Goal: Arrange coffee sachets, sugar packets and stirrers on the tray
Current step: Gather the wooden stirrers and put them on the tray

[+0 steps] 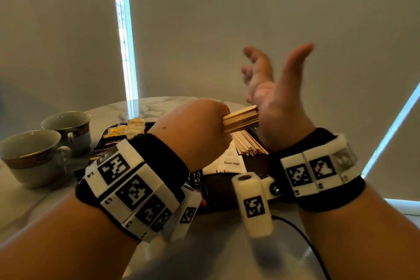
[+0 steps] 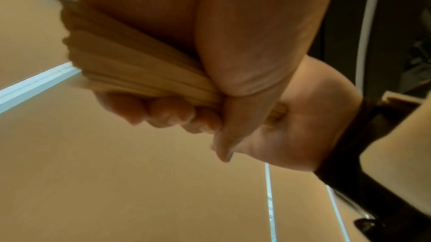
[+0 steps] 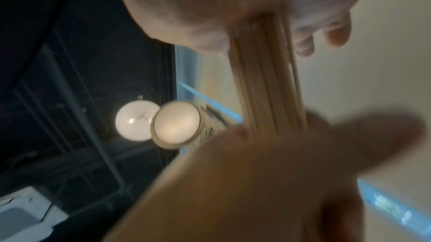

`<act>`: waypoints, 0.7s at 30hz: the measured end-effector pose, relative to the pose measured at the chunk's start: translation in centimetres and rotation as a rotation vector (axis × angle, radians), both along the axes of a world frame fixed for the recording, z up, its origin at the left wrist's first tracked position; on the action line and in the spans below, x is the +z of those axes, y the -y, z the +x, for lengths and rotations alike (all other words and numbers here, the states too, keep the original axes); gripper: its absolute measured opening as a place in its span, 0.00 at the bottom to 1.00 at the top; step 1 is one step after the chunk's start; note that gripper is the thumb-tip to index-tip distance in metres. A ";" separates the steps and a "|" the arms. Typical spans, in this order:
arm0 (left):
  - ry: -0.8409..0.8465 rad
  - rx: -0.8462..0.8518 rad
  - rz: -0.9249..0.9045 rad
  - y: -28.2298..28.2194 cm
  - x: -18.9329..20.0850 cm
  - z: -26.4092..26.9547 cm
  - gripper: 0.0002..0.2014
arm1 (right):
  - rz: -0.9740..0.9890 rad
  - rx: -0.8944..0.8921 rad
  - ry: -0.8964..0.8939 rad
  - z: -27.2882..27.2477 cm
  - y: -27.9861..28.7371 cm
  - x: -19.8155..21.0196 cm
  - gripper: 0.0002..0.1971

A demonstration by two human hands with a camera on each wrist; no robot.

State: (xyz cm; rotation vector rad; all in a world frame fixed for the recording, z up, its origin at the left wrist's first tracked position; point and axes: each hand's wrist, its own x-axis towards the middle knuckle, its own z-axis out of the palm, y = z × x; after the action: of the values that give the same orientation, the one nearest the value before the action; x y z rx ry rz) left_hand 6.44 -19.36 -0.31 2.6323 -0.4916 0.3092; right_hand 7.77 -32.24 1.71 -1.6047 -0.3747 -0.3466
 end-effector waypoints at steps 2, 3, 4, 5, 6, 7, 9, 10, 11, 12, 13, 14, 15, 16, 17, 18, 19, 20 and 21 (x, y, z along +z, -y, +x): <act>-0.023 0.007 0.002 0.2 0.0 0.0 0.02 | -0.026 0.049 -0.001 -0.2 -0.4 -0.2 0.47; -0.033 0.010 -0.014 0.2 0.0 0.0 0.02 | -0.008 0.048 0.004 -0.1 0.1 -0.2 0.47; -0.029 0.014 -0.024 0.1 0.1 -0.1 0.01 | 0.012 0.039 0.009 0.1 0.8 -0.1 0.48; -0.019 0.014 -0.028 -0.1 0.2 -0.1 0.02 | 0.023 0.025 0.009 0.2 1.4 0.1 0.50; -0.008 0.017 -0.024 -0.1 0.2 -0.1 0.03 | 0.027 0.018 0.001 0.4 1.7 0.2 0.51; 0.003 0.015 -0.019 -0.1 0.2 -0.1 0.03 | 0.018 0.022 -0.008 0.3 1.7 0.1 0.51; 0.006 0.026 0.009 0.2 0.1 -0.1 0.02 | -0.033 0.060 -0.027 -0.1 0.7 -0.1 0.51; 0.004 0.033 0.026 0.4 0.0 0.0 0.01 | -0.078 0.080 -0.039 -0.3 0.0 -0.2 0.54; 0.000 0.039 0.033 0.4 -0.1 0.0 0.03 | -0.117 0.088 -0.045 -0.4 -0.4 -0.4 0.56; -0.014 0.039 0.030 0.5 -0.1 0.1 0.04 | -0.130 0.086 -0.047 -0.3 -0.7 -0.4 0.57; -0.020 0.035 0.017 0.5 -0.1 0.1 0.04 | -0.122 0.078 -0.050 -0.3 -0.7 -0.3 0.55; -0.013 0.034 0.018 0.4 0.0 0.0 0.02 | -0.104 0.073 -0.052 -0.2 -0.6 -0.3 0.52; -0.001 0.036 0.018 0.3 0.2 -0.1 0.01 | -0.092 0.078 -0.059 -0.2 -0.5 -0.3 0.49; 0.011 0.041 0.017 0.2 0.2 -0.1 0.02 | -0.099 0.096 -0.070 -0.2 -0.5 -0.3 0.49; 0.025 0.047 0.019 0.1 0.2 -0.1 0.02 | -0.128 0.120 -0.079 -0.3 -0.5 -0.3 0.53; 0.041 0.053 0.023 0.0 0.2 -0.1 0.03 | -0.160 0.140 -0.082 -0.4 -0.6 -0.4 0.57; 0.052 0.059 0.030 0.0 0.1 0.1 0.04 | -0.184 0.153 -0.080 -0.4 -0.7 -0.5 0.60; 0.054 0.060 0.035 0.0 0.0 0.2 0.04 | -0.193 0.156 -0.079 -0.3 -0.7 -0.5 0.61; 0.048 0.056 0.035 0.0 -0.1 0.3 0.04 | -0.179 0.145 -0.090 -0.1 -0.8 -0.5 0.60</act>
State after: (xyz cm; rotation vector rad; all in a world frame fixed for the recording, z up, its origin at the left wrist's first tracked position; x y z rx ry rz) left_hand 6.72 -19.32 -0.39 2.6818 -0.4429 0.3851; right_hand 7.65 -31.45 1.22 -1.7499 -0.4607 -0.1329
